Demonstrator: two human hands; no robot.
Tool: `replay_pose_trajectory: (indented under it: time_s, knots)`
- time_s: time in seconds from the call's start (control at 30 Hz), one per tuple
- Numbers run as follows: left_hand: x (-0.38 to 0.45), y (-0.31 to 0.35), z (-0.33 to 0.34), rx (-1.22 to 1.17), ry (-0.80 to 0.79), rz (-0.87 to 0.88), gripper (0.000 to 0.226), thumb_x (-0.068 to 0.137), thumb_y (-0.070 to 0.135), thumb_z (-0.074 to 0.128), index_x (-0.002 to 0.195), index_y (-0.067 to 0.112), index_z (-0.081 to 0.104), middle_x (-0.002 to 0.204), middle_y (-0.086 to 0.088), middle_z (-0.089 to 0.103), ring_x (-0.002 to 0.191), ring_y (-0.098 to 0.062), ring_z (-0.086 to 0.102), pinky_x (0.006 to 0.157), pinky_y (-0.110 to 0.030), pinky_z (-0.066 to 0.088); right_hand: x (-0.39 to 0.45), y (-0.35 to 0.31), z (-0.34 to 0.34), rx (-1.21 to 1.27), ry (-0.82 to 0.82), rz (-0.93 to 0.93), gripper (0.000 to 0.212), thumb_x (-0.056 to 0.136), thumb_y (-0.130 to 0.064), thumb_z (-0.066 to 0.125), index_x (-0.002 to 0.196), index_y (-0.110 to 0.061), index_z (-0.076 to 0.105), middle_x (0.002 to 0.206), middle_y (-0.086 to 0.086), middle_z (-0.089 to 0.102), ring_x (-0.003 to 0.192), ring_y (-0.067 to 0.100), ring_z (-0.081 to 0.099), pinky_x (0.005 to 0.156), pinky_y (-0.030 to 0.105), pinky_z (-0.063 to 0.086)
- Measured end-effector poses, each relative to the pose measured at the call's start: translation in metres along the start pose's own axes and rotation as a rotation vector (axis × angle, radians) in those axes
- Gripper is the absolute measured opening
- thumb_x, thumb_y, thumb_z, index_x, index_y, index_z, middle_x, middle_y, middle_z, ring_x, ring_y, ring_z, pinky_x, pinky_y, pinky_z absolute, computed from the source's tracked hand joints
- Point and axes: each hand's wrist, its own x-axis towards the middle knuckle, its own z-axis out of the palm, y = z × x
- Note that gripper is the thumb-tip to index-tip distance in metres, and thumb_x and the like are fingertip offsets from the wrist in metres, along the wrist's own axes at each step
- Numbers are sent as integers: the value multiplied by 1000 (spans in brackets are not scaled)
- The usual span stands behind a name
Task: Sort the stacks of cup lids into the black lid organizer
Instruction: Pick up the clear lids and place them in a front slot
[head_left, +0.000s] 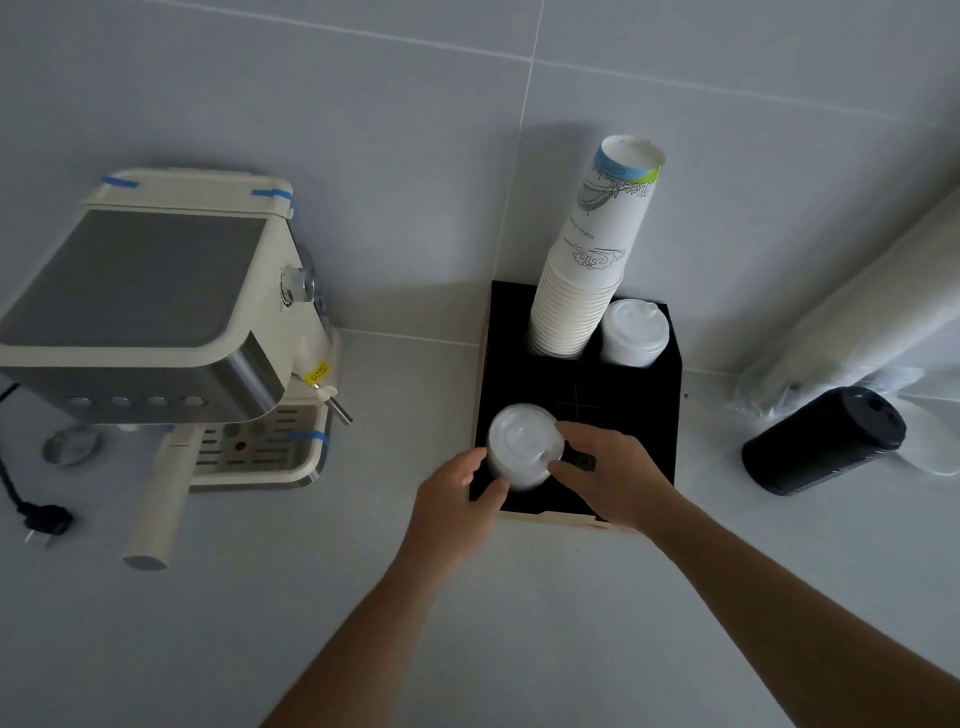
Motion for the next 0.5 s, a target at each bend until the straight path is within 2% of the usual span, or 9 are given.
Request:
replay_pose_trajectory:
  time_s: [0.07,0.13,0.17,0.27,0.37,0.5]
  knots:
    - [-8,3,-6,-108,-4,-38,46,89,28,65,133,18,58,137,-1,60,128,-13,54,98,-21,40,-11,-1,-5,172,16,29,48,87,-27,70,134,-23,61,124,-5,70,107,6,66,98,25,51]
    - [-14,6,-11,-221,-1,-82,38,89,23,66,125,16,64,127,-4,66,119,-14,61,94,-22,43,-23,-2,-9,317,42,61,36,87,-24,70,123,-21,69,106,-9,73,89,0,67,84,20,55]
    - [-18,7,-13,-281,-5,-99,34,88,22,67,121,16,66,122,-6,69,113,-15,64,91,-22,45,-31,-3,-12,400,56,82,31,87,-22,70,118,-23,71,103,-6,75,88,2,68,81,20,56]
    - [-29,7,-17,-489,-55,-169,35,80,27,71,114,17,70,110,-8,74,99,-14,69,89,-29,52,-54,-1,-19,694,71,123,18,89,-15,70,105,-24,74,100,9,78,95,19,73,95,43,57]
    - [-39,11,-16,-648,-89,-206,24,89,22,66,112,15,69,106,-3,77,102,-14,72,87,-31,52,-76,7,-28,912,73,158,17,93,-9,64,107,-13,72,102,11,78,101,29,73,91,38,58]
    - [-51,22,-6,-719,-120,-215,22,92,22,61,110,13,69,104,-5,77,101,-18,73,90,-35,52,-103,28,-39,1089,94,201,20,95,-9,59,109,-6,72,106,16,77,99,29,74,86,38,56]
